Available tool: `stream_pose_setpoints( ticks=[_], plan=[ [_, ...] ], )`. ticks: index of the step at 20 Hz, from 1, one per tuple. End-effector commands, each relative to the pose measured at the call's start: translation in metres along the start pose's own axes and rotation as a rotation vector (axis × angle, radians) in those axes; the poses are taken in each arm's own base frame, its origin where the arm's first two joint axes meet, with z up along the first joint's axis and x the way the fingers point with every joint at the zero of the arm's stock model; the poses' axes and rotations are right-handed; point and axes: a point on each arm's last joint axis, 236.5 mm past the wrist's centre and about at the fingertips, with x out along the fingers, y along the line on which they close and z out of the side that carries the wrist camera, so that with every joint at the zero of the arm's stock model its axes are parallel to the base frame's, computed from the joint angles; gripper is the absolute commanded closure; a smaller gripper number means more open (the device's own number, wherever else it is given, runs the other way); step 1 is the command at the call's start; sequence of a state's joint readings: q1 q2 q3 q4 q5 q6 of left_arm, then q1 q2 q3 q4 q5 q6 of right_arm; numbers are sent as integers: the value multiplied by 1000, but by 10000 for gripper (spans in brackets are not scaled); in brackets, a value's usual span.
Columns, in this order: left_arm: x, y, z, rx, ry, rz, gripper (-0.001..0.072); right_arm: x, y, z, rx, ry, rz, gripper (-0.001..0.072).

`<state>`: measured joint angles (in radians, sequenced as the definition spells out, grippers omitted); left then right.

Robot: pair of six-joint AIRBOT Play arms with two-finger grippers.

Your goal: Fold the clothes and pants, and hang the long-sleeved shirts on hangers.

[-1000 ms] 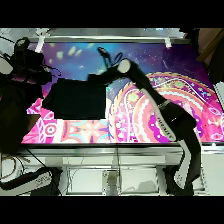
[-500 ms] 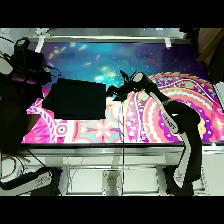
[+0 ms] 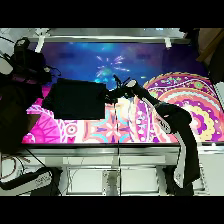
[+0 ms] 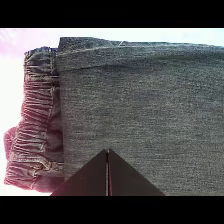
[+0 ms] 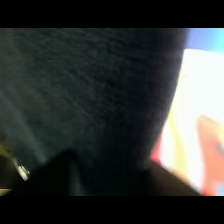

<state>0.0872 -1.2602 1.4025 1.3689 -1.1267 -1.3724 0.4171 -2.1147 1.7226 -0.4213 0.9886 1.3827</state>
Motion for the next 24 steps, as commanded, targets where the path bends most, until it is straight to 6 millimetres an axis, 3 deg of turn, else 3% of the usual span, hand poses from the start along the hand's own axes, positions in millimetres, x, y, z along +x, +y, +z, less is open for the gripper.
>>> stream_pose_setpoints(
  ticks=[1,3,5,8,12,14,17,20,24],
  plan=[
    [0,0,-4,-1,19,-2,681,-8,37,0,-72,26,94,676],
    [0,0,-5,-1,22,-3,681,-44,50,22,-169,7,87,681],
    [0,0,-5,-2,22,-3,682,-99,36,53,-228,-33,-20,681],
    [0,0,-5,-2,23,-3,681,-212,-26,90,-208,-126,-296,681],
    [0,0,-5,-3,23,-4,681,-368,-105,87,-75,-225,-530,681],
    [0,0,-5,-32,23,-3,681,-444,-140,72,30,-292,-597,681],
    [1,0,-6,-40,25,-3,681,-533,-188,34,201,-388,-656,681],
    [1,0,-6,-40,25,-3,681,-615,-231,-24,373,-486,-752,681],
    [1,0,-6,-66,25,-3,681,-706,-256,-121,588,-640,-844,681]
  ],
)
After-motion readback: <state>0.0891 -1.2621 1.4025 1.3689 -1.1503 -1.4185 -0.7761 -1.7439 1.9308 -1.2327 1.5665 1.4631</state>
